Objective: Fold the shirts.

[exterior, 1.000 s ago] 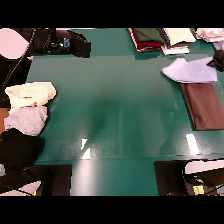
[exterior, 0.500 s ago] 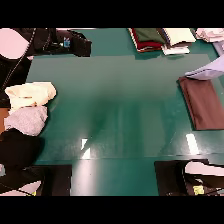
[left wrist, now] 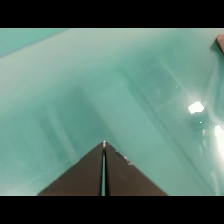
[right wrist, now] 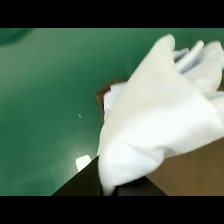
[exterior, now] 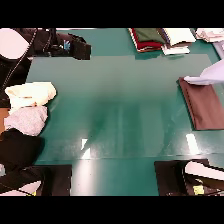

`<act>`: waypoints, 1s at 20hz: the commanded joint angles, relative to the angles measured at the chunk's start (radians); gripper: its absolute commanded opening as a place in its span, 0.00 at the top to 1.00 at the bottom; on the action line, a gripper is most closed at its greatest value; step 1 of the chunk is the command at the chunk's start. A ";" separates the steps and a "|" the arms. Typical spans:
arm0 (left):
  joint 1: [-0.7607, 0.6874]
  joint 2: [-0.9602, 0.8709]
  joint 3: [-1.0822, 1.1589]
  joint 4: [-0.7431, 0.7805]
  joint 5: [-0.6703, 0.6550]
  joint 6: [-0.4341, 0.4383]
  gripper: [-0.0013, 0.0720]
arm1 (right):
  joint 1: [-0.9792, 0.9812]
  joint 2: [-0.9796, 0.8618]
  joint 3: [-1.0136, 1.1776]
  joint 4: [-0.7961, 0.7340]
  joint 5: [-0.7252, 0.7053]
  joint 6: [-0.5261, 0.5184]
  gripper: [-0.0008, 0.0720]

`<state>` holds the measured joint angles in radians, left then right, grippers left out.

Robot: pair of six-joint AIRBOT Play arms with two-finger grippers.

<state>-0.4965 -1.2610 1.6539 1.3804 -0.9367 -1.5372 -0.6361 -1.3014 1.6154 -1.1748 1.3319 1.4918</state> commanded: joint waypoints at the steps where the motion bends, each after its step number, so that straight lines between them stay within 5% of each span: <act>1: 0.000 0.000 0.000 0.001 -0.018 0.002 0.95 | -0.017 0.043 -0.127 -0.095 0.048 0.008 0.97; 5: 0.000 0.000 0.000 0.002 -0.016 0.013 0.95 | -0.096 0.137 -0.360 -0.192 0.047 0.008 0.96; 6: 0.000 0.000 0.000 0.003 -0.016 0.013 0.95 | -0.123 0.157 -0.408 -0.230 0.045 0.007 0.76; 8: 0.000 0.000 0.000 0.003 -0.015 0.013 0.95 | -0.183 0.187 -0.484 -0.296 0.038 0.008 0.02; 14: 0.000 0.000 0.000 0.001 -0.015 0.020 0.95 | -0.277 0.283 -0.476 -0.154 0.018 0.009 0.03; 20: 0.000 0.000 0.000 0.001 -0.015 0.019 0.95 | 0.085 0.397 -0.375 0.066 -0.079 0.008 0.03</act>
<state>-0.4965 -1.2610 1.6539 1.3811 -0.9520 -1.5181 -0.7151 -0.9493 1.2045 -1.1957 1.2980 1.5013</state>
